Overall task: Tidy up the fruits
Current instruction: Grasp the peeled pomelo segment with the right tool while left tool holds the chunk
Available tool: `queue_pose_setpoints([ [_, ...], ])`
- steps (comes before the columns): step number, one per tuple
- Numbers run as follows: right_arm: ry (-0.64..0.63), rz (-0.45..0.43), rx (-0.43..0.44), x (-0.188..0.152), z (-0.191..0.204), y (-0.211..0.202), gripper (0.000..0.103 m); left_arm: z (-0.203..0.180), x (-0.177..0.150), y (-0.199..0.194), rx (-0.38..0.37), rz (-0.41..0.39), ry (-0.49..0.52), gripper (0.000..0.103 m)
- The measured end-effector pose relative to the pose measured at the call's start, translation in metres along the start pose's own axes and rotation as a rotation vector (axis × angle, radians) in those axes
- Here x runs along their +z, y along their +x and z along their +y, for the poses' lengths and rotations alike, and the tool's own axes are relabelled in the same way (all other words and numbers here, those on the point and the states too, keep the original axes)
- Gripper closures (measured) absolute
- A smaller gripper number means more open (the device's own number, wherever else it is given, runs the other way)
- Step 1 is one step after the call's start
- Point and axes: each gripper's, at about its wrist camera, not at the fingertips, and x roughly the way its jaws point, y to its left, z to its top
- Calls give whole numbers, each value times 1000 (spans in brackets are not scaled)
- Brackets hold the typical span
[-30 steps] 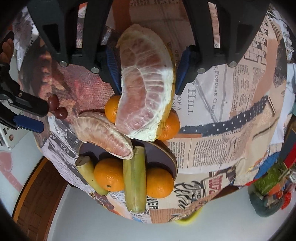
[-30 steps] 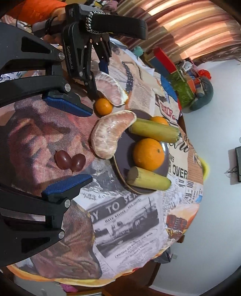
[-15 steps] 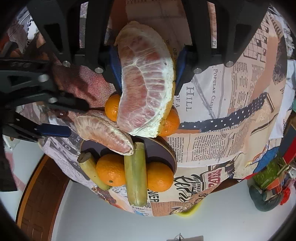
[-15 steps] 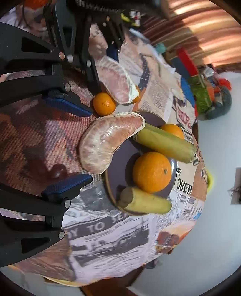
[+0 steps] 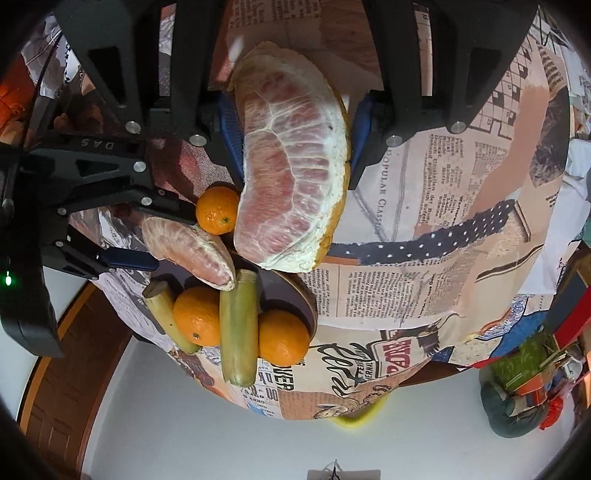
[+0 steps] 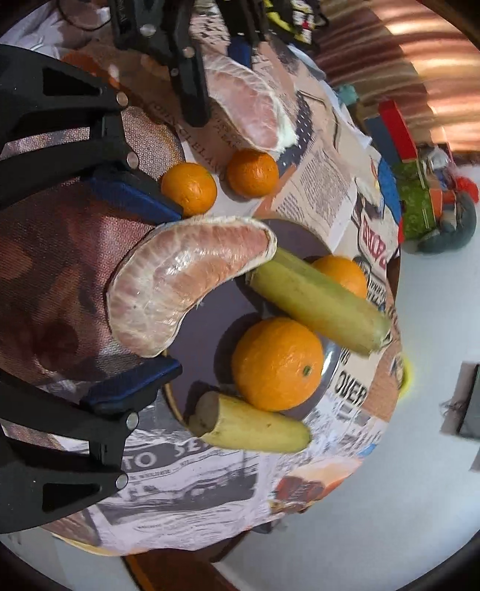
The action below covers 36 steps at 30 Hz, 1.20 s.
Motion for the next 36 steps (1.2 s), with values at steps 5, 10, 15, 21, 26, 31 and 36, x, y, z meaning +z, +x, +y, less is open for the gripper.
queue_pose_setpoints([
  [5,16,-16,5,-3,-2,-2,36,-3,2,-1,-3,-4,2,53],
  [10,79,-14,22,-8,-7,-5,37,-7,4,-4,-3,-16,11,53],
  [15,176,10,102,-17,-16,-11,38,-9,7,-10,-12,-31,11,53],
  [21,244,41,166,-26,-19,-17,37,-11,7,-12,-25,-33,14,53],
  [26,205,62,160,-18,-18,-6,35,-13,7,-11,-26,-31,15,53],
  [31,159,64,131,-13,-13,2,38,-11,8,-10,-26,-26,6,53],
  [36,164,34,160,-12,-14,-6,57,-8,12,-12,-33,-38,-6,53],
])
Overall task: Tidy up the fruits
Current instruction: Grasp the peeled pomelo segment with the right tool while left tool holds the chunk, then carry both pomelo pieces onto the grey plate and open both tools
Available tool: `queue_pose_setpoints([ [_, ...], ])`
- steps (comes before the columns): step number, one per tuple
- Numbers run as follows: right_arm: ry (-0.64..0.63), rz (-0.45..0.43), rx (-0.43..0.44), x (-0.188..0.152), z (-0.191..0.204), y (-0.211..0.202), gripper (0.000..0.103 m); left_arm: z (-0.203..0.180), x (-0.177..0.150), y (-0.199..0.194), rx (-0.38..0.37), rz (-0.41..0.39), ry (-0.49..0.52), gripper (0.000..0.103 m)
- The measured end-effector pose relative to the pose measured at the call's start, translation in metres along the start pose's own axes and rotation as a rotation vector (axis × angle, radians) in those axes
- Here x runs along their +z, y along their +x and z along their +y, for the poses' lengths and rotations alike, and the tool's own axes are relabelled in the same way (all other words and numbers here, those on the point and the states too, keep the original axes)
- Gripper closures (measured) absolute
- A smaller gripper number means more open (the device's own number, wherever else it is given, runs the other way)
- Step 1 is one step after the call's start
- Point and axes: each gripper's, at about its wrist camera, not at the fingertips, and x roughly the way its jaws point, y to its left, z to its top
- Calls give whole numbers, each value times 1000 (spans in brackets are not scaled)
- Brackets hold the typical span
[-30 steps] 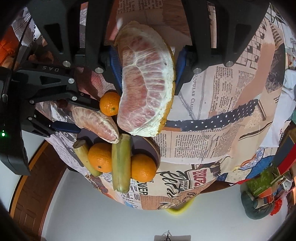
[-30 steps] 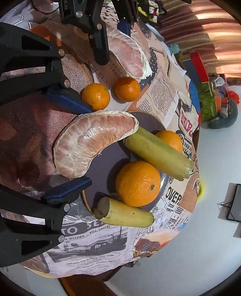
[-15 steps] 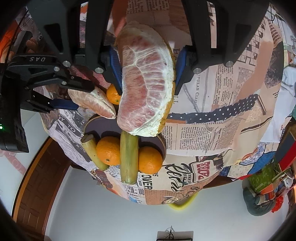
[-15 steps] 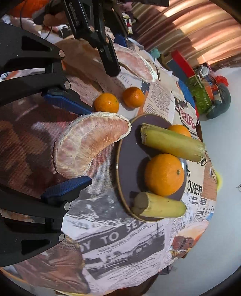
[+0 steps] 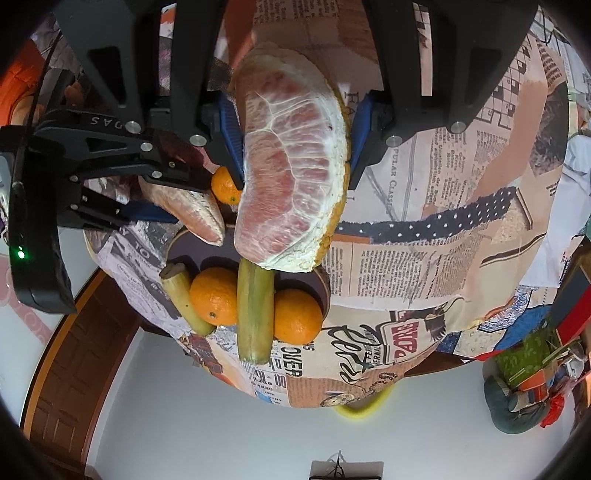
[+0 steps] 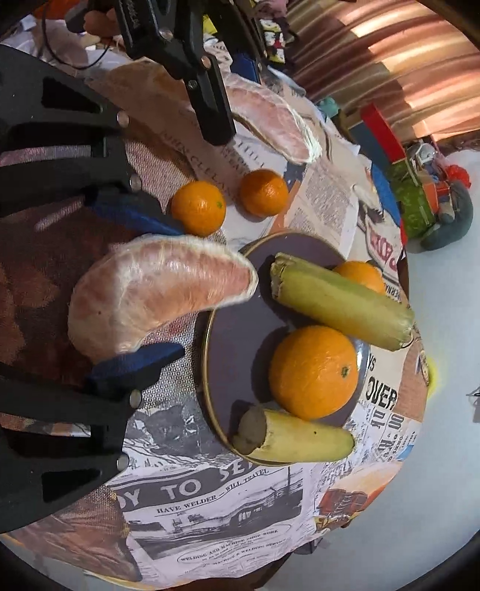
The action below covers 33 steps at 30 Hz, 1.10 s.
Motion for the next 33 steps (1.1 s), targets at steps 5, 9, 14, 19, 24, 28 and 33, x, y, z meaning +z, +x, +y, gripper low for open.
queue_pose_setpoints([
  [5,26,-54,18,1,-2,-17,61,0,11,-2,-2,-24,-7,53],
  [9,39,-98,14,4,-5,-32,61,-2,23,-5,-2,-52,-3,53],
  [14,64,-156,6,14,-14,-49,62,-4,39,-6,-1,-83,1,53],
  [19,82,-212,-15,26,-23,-62,62,-4,58,-1,-3,-113,-9,53],
  [24,103,-250,-36,38,-38,-67,62,-6,78,7,-3,-137,-10,53],
  [28,117,-268,-47,47,-48,-67,62,-7,90,17,-1,-141,-5,53],
  [33,127,-280,-53,60,-58,-61,62,-7,101,34,3,-131,5,53],
])
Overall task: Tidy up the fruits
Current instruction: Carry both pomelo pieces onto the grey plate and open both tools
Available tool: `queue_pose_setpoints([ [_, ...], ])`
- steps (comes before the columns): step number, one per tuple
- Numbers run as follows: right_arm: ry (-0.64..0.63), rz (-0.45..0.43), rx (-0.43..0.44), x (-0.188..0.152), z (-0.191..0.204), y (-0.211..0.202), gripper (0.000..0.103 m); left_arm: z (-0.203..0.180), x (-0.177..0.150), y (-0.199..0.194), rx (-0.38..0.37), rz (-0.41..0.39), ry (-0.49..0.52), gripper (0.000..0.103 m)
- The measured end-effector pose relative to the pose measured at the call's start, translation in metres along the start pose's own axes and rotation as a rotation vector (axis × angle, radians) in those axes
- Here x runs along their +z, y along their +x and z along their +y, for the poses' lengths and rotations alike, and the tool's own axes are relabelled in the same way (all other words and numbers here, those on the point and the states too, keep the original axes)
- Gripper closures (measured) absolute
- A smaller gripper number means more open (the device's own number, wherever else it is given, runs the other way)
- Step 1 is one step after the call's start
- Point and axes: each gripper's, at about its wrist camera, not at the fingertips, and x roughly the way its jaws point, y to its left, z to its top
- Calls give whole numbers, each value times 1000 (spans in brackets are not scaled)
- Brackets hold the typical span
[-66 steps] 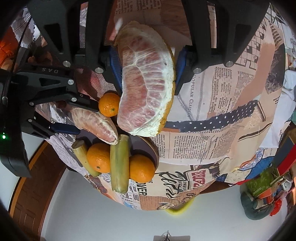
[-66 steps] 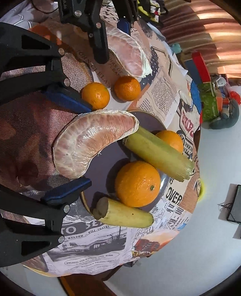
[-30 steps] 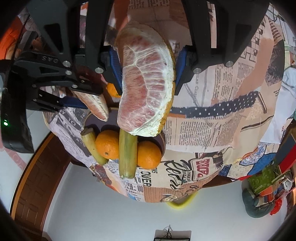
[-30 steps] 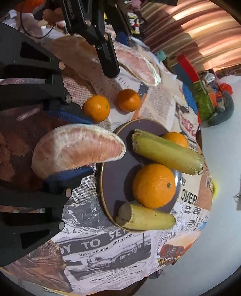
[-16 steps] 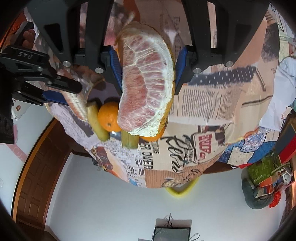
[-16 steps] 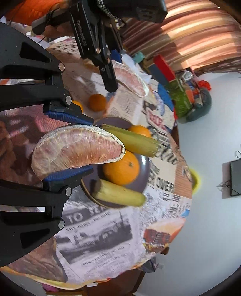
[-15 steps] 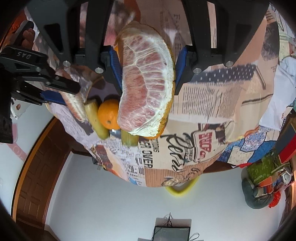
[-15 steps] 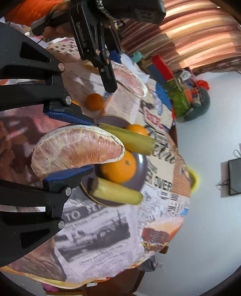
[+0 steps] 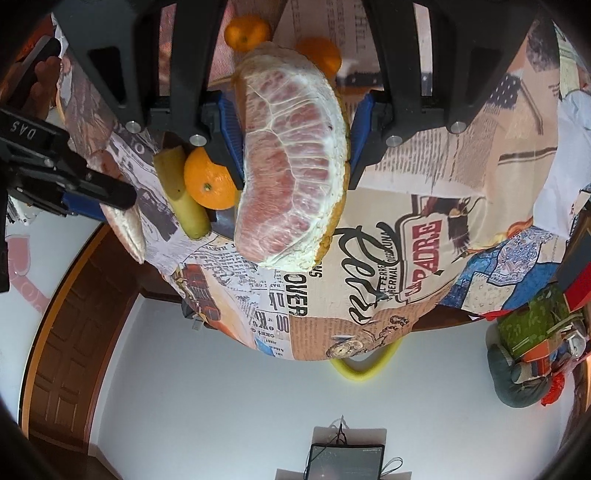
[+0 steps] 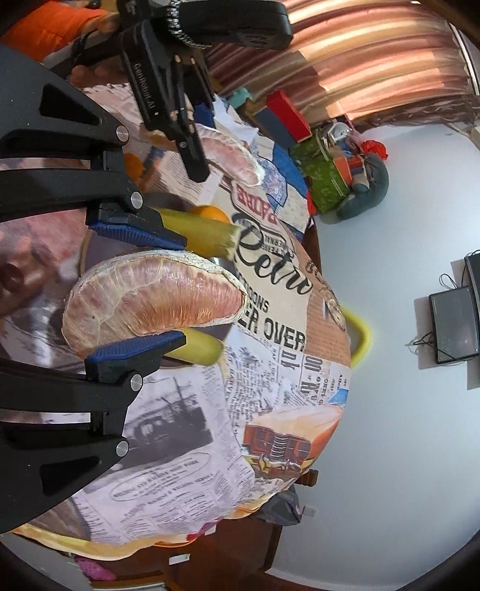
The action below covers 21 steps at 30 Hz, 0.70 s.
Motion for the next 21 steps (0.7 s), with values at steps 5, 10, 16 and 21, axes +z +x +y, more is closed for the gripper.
queue_pose_setpoints([
  [5,-8,14,2,9,-3,18,62,1,5,19,7,9,2,53],
  [10,-34,32,-14,18,-2,38,62,6,11,34,18,6,-8,53],
  [16,-56,59,-16,32,-2,64,62,11,16,43,7,-2,-36,53],
  [21,-70,85,-23,39,0,81,62,14,15,47,-4,11,-46,53],
])
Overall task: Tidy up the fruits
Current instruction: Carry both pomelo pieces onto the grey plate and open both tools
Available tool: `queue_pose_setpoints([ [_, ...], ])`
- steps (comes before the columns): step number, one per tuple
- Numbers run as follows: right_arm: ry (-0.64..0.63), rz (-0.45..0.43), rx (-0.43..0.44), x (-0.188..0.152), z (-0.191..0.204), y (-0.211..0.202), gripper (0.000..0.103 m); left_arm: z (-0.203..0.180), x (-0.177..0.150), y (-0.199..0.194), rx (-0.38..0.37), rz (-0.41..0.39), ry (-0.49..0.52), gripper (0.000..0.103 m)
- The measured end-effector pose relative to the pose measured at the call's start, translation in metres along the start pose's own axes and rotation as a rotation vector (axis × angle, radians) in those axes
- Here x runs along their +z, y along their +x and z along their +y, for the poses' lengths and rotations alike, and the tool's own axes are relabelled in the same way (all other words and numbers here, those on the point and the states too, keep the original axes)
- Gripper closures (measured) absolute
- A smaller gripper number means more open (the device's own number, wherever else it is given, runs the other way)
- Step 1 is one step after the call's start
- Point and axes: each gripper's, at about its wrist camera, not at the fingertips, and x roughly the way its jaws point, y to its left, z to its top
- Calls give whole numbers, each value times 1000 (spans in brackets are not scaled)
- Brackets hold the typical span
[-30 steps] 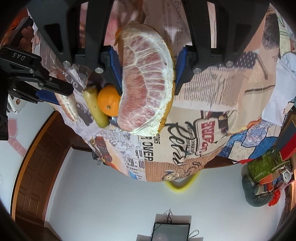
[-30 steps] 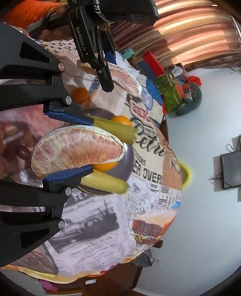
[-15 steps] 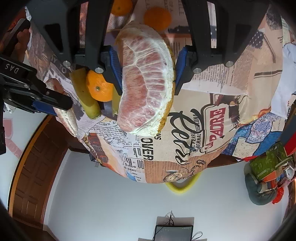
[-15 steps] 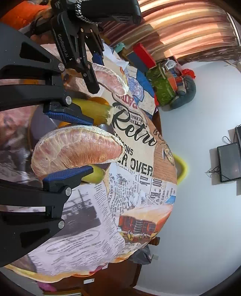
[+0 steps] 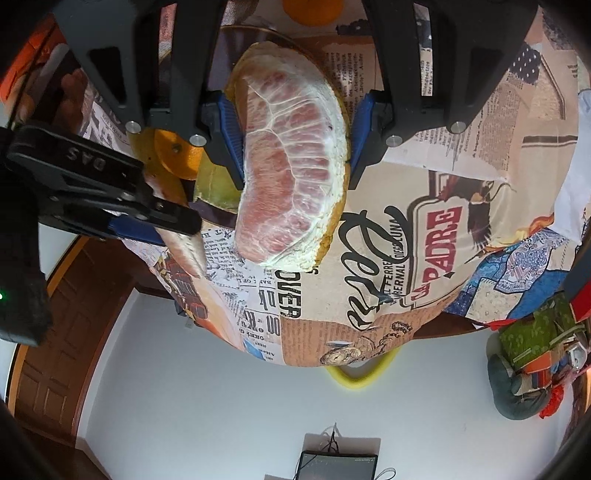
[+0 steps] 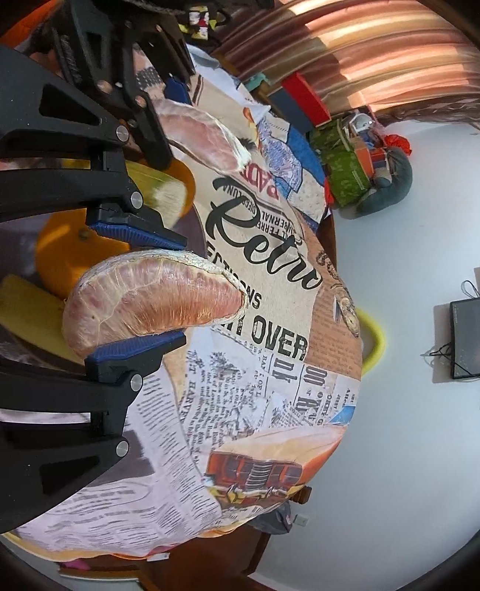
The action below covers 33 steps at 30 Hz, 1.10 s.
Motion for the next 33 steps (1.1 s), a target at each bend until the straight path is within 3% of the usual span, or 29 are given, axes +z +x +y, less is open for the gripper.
queue_pose_setpoints([
  [4,5,40,18,1,-1,12,60,5,0,2,-19,15,-31,53],
  [15,-3,37,25,-6,1,-1,60,2,-1,-2,-7,11,-5,53],
  [26,-1,-19,23,-20,9,-47,60,-2,-1,-28,-1,4,9,53],
  [33,2,-62,16,-33,18,-80,60,-14,-9,-63,3,-28,46,53],
])
